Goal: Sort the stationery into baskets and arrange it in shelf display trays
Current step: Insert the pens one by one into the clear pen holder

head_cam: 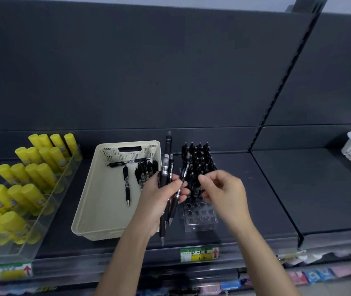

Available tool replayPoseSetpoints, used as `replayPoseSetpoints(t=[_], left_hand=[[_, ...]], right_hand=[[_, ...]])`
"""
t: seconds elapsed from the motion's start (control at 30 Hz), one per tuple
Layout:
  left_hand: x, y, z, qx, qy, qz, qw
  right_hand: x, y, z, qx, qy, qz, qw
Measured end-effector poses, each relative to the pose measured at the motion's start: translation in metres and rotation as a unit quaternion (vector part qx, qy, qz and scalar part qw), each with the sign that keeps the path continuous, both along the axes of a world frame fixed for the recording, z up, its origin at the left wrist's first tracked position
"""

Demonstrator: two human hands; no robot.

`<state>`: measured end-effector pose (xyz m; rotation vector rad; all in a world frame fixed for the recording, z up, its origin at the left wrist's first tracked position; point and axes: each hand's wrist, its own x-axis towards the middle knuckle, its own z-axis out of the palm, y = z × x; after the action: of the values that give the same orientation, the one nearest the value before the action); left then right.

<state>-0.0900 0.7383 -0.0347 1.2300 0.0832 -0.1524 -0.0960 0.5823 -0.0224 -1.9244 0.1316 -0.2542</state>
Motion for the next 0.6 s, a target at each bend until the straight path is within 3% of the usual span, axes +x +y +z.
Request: replayPoseSetpoints(t=[0.2,0.4,0.6], left_hand=[[-0.005,-0.007,0.004,0.022,-0.009,-0.091,0.996],[-0.001,-0.010,0.000,0.059,-0.007,-0.024,0.998],[0.001,-0.006,-0.010,0.165,-0.034,0.029,0.985]], right_hand=[[-0.003,0.005,0.016,0.102,0.012,0.076,0.992],[0.003,-0.006,0.017,0.172,0.023,-0.016,0.985],[0.008,-0.020,0.010,-0.074,-0.052,-0.113,0.989]])
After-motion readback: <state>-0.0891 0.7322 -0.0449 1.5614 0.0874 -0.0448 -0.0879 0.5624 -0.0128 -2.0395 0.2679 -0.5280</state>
